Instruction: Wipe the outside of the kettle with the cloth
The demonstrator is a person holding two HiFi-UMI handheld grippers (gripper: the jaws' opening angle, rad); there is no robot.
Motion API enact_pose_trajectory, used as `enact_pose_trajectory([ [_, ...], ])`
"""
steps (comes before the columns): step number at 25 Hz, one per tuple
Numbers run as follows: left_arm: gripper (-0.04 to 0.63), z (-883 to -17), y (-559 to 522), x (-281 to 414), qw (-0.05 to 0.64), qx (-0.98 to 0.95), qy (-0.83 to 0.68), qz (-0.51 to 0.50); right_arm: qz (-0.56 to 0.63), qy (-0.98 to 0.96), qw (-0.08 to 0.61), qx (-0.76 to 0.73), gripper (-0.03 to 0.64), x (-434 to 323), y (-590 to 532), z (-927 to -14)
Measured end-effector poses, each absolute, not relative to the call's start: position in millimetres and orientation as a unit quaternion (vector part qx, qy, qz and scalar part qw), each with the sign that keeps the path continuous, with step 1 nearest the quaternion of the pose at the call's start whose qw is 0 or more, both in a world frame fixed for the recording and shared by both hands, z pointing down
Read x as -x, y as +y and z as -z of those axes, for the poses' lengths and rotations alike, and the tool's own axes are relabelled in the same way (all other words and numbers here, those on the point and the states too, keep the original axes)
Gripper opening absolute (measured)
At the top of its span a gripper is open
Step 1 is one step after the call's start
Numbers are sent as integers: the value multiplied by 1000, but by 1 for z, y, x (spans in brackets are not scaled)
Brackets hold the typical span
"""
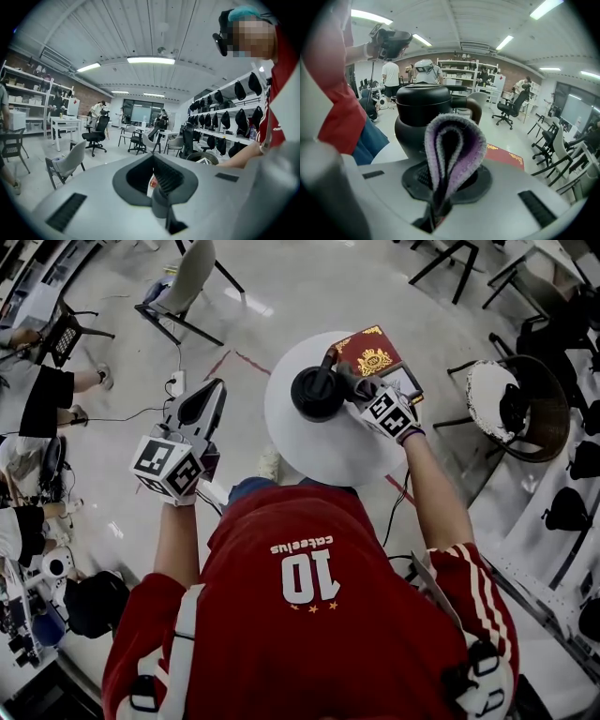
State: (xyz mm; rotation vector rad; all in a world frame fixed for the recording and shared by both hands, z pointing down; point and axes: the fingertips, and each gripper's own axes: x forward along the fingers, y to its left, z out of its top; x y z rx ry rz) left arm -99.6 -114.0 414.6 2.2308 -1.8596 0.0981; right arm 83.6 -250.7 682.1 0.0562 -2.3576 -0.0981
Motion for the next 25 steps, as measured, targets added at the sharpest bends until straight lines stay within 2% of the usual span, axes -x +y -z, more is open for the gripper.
enact_pose_trajectory([
  [15, 8, -414, -84, 70, 120, -779, -614, -27, -48, -929, 353, -105, 43, -107, -207, -673],
  [25, 8, -418, -84, 76, 129, -807, -576, -9, -86, -917, 363, -139, 43, -106, -173, -674],
])
